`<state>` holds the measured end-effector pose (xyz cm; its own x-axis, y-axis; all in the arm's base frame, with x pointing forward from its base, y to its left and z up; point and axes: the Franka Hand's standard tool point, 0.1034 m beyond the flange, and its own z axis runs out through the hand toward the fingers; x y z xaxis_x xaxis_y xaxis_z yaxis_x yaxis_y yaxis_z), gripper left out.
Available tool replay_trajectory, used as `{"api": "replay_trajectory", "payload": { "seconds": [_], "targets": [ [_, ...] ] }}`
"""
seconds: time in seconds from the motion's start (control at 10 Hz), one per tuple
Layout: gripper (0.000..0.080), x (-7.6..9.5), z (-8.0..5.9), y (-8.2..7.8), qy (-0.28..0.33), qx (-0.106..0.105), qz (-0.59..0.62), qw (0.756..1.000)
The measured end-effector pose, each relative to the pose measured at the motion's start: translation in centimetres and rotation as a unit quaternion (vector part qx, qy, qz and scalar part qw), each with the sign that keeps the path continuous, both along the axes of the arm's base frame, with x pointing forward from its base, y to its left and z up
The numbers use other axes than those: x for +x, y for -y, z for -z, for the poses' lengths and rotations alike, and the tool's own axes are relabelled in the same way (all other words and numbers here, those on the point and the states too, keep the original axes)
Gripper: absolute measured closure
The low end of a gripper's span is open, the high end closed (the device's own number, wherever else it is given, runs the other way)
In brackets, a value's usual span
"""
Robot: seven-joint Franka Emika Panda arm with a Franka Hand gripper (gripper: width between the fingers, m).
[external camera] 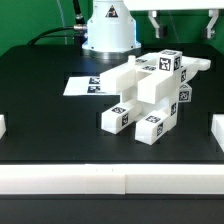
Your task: Assemble chair
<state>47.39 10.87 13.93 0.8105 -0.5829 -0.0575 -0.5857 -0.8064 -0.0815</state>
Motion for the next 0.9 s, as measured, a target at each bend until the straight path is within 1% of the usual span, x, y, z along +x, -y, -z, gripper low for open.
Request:
{"api": "replay_trajectory", "payload": {
  "seconds": [0.1, 0.6, 0.7, 0.8, 0.9],
  "targets": [
    [0.0151, -1.1, 0.4, -0.5, -0.006, -0.001, -0.003, 1.000],
    [0.0151, -1.1, 0.5, -0.5, -0.007, -0.002, -0.004, 1.000],
    [0.0151, -1.3, 0.5, -0.7, -0.008, -0.001, 0.002, 1.000],
    [0.0151, -3.1, 0.5, -2.1, -0.012, 0.001, 0.009, 1.000],
    [0.0151, -4.5, 0.9, -3.1, -0.011, 0.001, 0.002, 1.000]
  ]
}}
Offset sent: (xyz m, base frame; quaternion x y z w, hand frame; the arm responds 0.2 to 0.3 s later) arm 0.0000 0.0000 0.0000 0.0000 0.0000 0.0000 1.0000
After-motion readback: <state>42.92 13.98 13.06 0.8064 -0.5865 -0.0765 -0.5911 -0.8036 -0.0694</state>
